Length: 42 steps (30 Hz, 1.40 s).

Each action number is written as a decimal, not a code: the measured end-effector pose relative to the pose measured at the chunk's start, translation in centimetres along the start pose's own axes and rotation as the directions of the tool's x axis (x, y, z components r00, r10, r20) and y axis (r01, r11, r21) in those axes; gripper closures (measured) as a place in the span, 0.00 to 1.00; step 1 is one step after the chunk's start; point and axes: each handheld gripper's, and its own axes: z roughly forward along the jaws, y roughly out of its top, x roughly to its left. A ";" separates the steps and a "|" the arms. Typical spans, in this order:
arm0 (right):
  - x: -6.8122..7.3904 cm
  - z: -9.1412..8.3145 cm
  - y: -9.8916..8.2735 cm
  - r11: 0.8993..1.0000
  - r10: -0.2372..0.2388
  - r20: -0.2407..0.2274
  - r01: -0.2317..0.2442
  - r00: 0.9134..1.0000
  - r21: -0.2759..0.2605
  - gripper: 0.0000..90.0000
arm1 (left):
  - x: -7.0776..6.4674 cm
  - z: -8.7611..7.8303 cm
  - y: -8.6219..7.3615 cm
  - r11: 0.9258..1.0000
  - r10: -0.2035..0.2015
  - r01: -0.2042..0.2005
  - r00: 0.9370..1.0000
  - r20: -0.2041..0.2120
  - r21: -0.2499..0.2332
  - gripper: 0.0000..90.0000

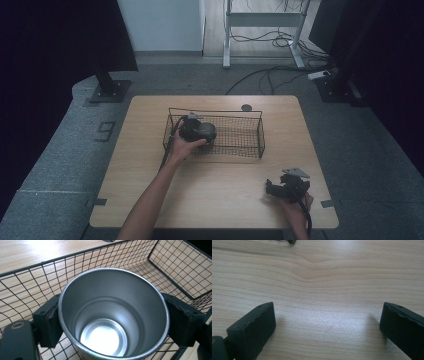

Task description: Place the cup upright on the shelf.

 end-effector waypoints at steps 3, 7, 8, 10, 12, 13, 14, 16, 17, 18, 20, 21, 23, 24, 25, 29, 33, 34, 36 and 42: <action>0.0 0.0 0.0 1.000 0.000 0.000 0.000 1.000 0.000 0.00 | 0.1 0.2 -0.1 1.000 -0.010 0.010 1.000 -0.002 0.006 0.16; 0.0 0.0 0.0 1.000 0.000 0.000 0.000 1.000 0.000 0.00 | 0.1 0.2 0.0 1.000 -0.012 0.012 1.000 -0.011 0.010 0.16; 0.0 0.0 0.0 1.000 0.000 0.000 0.000 1.000 0.000 0.00 | 0.1 0.2 0.0 1.000 -0.014 0.014 1.000 -0.016 0.014 0.16; 0.0 0.0 0.0 1.000 0.000 0.000 0.000 1.000 0.000 0.00 | 0.1 0.2 0.0 1.000 -0.019 0.019 1.000 -0.019 0.019 0.16; 0.0 0.0 0.0 1.000 0.000 0.000 0.000 1.000 0.000 0.00 | 0.0 0.2 0.0 1.000 -0.020 0.020 1.000 -0.020 0.024 0.16; 0.0 0.0 0.0 1.000 0.000 0.000 0.000 1.000 0.000 0.00 | 0.0 0.3 0.0 0.999 -0.016 0.017 1.000 -0.024 0.030 0.16; 0.0 0.0 0.0 1.000 0.000 0.000 0.000 1.000 0.000 0.00 | 0.0 0.3 0.0 0.999 -0.014 0.015 1.000 -0.026 0.031 0.16; 0.0 0.0 0.0 1.000 0.000 0.000 0.000 1.000 0.000 0.00 | -0.1 0.3 0.0 0.999 -0.014 0.015 1.000 -0.024 0.032 0.16; 0.0 0.0 0.0 1.000 0.000 0.000 0.000 1.000 0.000 0.00 | -0.1 0.3 0.0 0.999 -0.013 0.014 1.000 -0.024 0.031 0.16; 0.0 0.0 0.0 1.000 0.000 0.000 0.000 1.000 0.000 0.00 | -0.1 0.3 0.0 0.999 -0.012 0.012 1.000 -0.024 0.031 0.16; 0.0 0.0 0.0 1.000 0.000 0.000 0.000 1.000 0.000 0.00 | -0.1 0.3 0.0 0.999 -0.013 0.013 1.000 -0.024 0.030 0.16; 0.0 0.0 0.0 1.000 0.000 0.000 0.000 1.000 0.000 0.00 | -0.1 0.3 0.0 0.999 -0.015 0.016 1.000 -0.024 0.032 0.16; 0.0 0.0 0.0 1.000 0.000 0.000 0.000 1.000 0.000 0.00 | -0.1 0.3 0.0 0.999 -0.020 0.021 1.000 -0.018 0.040 0.15; 0.0 0.0 0.0 1.000 0.000 0.000 0.000 1.000 0.000 0.00 | -0.1 0.3 0.0 0.999 -0.019 0.020 1.000 -0.018 0.041 0.14; 0.0 0.0 0.0 1.000 0.000 0.000 0.000 1.000 0.000 0.00 | -0.1 0.2 0.0 0.999 -0.021 0.022 1.000 -0.020 0.039 0.14; 0.0 0.0 0.0 1.000 0.000 0.000 0.000 1.000 0.000 0.00 | 0.0 0.0 0.1 0.999 -0.021 0.022 0.999 -0.025 0.029 0.14; 0.0 0.0 0.0 1.000 0.000 0.000 0.000 1.000 0.000 0.00 | -0.2 -0.7 0.3 1.000 -0.013 0.013 1.000 -0.021 0.000 0.13; 0.0 0.0 0.0 1.000 0.000 0.000 0.000 1.000 0.000 0.00 | -0.2 -0.8 0.4 1.000 -0.011 0.011 1.000 -0.020 -0.006 0.13; 0.0 0.0 0.0 1.000 0.000 0.000 0.000 1.000 0.000 0.00 | -0.3 -1.3 0.5 1.000 -0.010 0.010 1.000 -0.018 -0.015 0.10; 0.0 0.0 0.0 1.000 -0.001 0.000 0.001 1.000 0.000 0.00 | -0.7 -3.4 0.9 0.997 0.013 -0.012 1.000 0.004 -0.080 0.10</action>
